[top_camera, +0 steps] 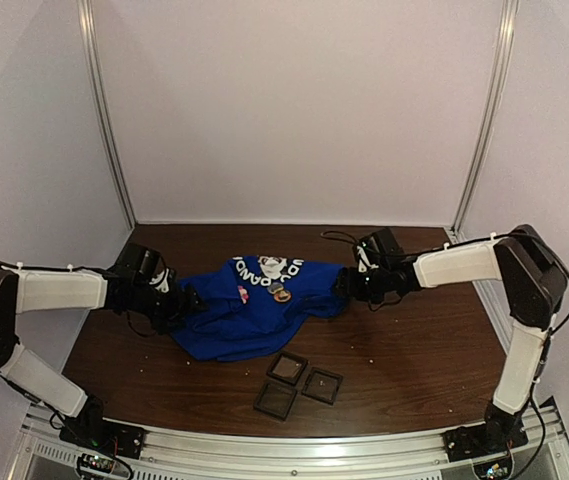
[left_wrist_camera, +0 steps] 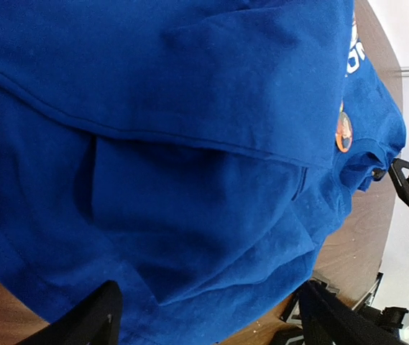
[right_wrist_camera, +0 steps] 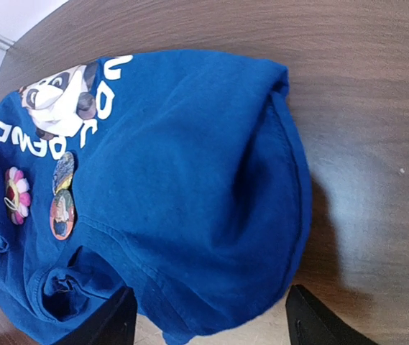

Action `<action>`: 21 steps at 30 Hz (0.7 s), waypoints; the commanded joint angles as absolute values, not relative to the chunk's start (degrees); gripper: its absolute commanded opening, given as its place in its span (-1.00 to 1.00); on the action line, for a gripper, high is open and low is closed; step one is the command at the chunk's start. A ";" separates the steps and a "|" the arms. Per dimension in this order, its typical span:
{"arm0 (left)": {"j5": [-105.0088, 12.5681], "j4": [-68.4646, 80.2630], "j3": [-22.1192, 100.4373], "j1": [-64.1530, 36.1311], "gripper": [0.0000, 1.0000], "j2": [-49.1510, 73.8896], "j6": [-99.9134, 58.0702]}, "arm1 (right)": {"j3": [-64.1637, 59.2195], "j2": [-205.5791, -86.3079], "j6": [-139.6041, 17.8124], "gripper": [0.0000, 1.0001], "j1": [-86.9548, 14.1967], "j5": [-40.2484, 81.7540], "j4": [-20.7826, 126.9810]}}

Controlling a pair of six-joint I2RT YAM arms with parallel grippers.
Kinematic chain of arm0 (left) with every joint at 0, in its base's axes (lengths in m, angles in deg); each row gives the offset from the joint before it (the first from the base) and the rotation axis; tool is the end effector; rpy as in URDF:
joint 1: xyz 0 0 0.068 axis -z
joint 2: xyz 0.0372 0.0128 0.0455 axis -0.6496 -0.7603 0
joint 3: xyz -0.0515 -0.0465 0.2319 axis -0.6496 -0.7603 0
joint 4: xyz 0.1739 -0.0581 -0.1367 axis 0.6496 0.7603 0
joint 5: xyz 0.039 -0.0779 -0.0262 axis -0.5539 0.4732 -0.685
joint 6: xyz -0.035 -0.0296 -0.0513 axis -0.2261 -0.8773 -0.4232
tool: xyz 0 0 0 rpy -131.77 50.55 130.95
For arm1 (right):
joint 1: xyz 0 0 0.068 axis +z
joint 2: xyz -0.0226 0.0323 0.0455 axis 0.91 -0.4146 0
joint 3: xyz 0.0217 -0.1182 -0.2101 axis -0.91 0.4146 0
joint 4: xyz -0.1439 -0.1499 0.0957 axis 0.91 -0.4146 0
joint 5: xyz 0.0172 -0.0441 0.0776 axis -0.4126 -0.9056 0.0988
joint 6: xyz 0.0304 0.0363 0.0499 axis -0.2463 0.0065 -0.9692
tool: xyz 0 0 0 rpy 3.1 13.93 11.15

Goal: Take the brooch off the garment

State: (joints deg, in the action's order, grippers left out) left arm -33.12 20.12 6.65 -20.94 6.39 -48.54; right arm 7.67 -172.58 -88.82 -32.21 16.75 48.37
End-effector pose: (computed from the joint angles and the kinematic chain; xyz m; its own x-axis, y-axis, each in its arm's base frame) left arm 0.2344 -0.1048 0.1465 -0.9147 -0.2995 -0.2713 -0.0821 0.7951 -0.6008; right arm 0.3104 0.2081 0.1425 -0.8394 0.1291 -0.5280 -0.1282 0.8970 0.4231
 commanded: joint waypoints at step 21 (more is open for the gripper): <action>-34.45 16.78 16.84 -19.24 -1.00 -2.04 -50.83 | -0.96 -171.69 -88.37 -1.00 -32.98 20.27 46.89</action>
State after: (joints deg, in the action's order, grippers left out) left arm -34.67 18.40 13.47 -19.41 -6.35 -49.50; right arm 2.51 -177.44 -89.30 -32.58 21.58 49.42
